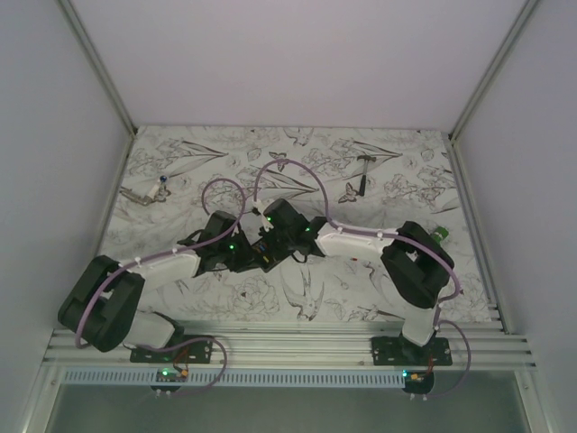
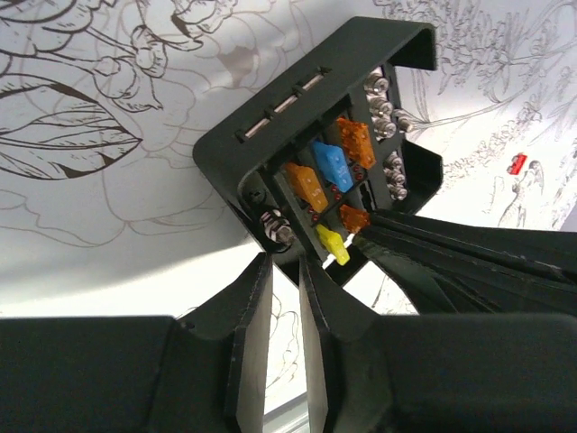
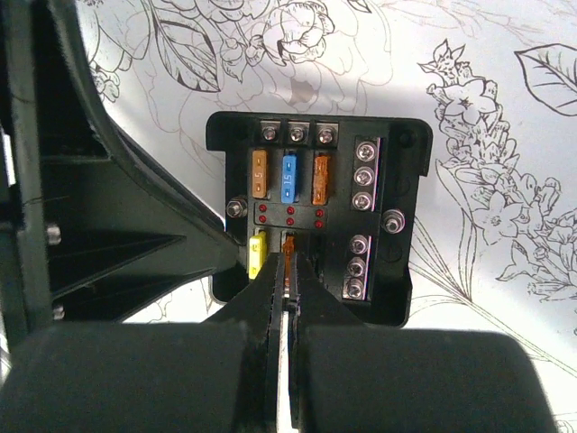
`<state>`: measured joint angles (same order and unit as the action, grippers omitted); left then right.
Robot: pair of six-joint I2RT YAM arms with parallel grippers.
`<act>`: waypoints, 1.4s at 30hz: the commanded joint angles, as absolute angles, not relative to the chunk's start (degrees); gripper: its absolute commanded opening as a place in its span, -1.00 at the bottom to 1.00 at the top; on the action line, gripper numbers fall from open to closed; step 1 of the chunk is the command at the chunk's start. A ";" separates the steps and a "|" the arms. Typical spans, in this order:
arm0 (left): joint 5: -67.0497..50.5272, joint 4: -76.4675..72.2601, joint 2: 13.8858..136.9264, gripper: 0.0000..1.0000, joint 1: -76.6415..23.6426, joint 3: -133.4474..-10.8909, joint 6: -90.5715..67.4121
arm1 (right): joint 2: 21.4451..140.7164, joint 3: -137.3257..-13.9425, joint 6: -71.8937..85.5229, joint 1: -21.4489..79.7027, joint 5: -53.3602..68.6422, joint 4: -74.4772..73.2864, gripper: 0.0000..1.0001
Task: Snap on the fuse box
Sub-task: Adjust the fuse in the fuse box base.
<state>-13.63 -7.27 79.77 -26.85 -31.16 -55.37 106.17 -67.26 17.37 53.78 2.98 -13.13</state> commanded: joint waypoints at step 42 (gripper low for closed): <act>-11.67 -1.85 69.14 -0.48 -23.99 -27.60 -54.28 | 113.90 -58.78 18.51 56.08 -8.27 -33.19 -1.00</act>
<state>-11.03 -2.96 70.04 -24.32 -28.36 -55.24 105.67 -65.73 18.83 55.44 -4.67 -13.43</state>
